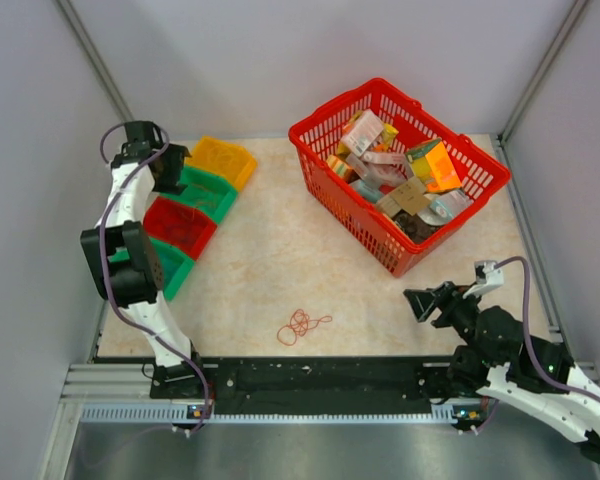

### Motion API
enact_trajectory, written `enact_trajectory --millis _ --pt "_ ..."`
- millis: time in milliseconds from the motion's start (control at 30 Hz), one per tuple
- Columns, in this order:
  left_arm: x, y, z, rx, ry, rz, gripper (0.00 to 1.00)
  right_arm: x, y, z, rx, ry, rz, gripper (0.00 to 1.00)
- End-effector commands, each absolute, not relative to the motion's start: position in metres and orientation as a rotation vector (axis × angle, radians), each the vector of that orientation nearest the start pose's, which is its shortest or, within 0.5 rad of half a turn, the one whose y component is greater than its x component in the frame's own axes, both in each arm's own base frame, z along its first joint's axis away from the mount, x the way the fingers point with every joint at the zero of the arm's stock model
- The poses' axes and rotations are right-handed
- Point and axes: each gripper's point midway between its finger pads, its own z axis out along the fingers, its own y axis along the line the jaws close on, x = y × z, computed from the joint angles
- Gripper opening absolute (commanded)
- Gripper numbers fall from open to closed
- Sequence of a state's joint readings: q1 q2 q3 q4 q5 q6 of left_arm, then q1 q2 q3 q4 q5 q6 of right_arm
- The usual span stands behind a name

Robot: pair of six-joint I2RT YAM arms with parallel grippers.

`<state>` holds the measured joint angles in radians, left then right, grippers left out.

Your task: Untangle the cables

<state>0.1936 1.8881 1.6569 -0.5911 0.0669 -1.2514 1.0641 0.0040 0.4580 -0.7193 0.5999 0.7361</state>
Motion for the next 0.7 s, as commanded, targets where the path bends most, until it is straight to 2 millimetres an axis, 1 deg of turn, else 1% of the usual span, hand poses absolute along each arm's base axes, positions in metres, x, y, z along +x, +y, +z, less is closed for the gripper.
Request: enact_trajectory --millis 0,33,100,133,167,200,267,367,467,533,567,667 --pt "0.494 0.06 0.19 -1.489 1.917 -0.348 0.79 0.147 0.109 0.198 0.169 1.774 0.809 0.68" --pt "0.483 0.06 0.186 -1.479 1.943 -0.291 0.77 0.147 0.108 0.198 0.174 1.774 0.809 0.68" --pt "0.466 0.058 0.174 -1.436 1.972 -0.212 0.72 0.148 0.109 0.196 0.174 1.777 0.802 0.68" --pt "0.46 0.055 0.173 -1.395 1.971 -0.204 0.68 0.148 0.109 0.196 0.176 1.776 0.804 0.68" --pt "0.455 0.054 0.165 -1.369 1.98 -0.197 0.64 0.148 0.109 0.196 0.173 1.777 0.806 0.68" --pt "0.45 0.053 0.16 -1.334 1.983 -0.19 0.63 0.147 0.11 0.196 0.166 1.778 0.807 0.68" --pt "0.449 0.053 0.157 -1.225 1.979 -0.195 0.63 0.147 0.11 0.196 0.167 1.777 0.808 0.68" --pt "0.458 0.044 0.158 -1.025 2.008 -0.228 0.64 0.147 0.11 0.196 0.164 1.779 0.809 0.68" --pt "0.457 0.048 0.15 -0.981 2.052 -0.142 0.64 0.147 0.11 0.195 0.172 1.779 0.811 0.68" --pt "0.458 0.049 0.146 -0.948 2.066 -0.115 0.58 0.147 0.111 0.194 0.17 1.781 0.814 0.68" --pt "0.46 0.047 0.146 -0.906 2.073 -0.107 0.55 0.147 0.111 0.193 0.169 1.781 0.817 0.68" --pt "0.465 0.034 0.146 -0.743 2.08 -0.139 0.56 0.146 0.111 0.194 0.169 1.776 0.825 0.68"
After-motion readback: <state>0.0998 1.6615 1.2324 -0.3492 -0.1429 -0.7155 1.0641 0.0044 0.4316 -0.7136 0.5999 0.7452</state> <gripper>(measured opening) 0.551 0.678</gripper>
